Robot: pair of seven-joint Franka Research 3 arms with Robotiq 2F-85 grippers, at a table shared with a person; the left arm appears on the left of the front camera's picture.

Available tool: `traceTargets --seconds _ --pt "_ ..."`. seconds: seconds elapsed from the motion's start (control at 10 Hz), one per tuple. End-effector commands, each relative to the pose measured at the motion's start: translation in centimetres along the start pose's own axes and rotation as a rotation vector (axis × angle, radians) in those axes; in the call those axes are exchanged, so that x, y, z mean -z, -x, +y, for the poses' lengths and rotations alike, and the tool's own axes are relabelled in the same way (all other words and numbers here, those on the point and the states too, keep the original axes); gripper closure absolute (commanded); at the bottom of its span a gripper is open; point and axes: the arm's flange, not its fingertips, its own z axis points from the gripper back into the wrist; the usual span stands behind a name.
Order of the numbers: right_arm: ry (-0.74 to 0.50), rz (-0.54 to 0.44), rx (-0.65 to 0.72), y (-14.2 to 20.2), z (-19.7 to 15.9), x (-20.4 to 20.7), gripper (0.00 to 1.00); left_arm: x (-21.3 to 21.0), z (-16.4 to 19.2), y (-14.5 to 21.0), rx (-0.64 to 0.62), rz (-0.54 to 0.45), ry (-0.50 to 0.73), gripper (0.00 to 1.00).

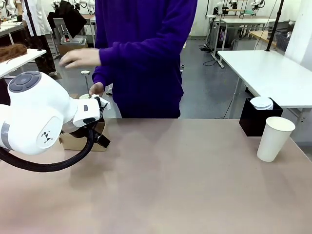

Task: Pour a drink into a cup and package it in a carrier.
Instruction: Pick up the 600 ml Paper Cup and place it in the middle top area of the table.

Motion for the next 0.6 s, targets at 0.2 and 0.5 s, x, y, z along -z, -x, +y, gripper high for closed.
traceTargets --seconds 0.2,0.5 --pt "-0.101 -0.129 0.078 5.6 -4.9 2.5 0.0 0.0 0.0 0.0 -0.001 0.0 0.001 0.0" --pt "-0.085 -0.121 0.092 6.7 -2.8 3.1 0.0 0.0 0.0 0.0 -0.001 0.0 0.001 0.0"
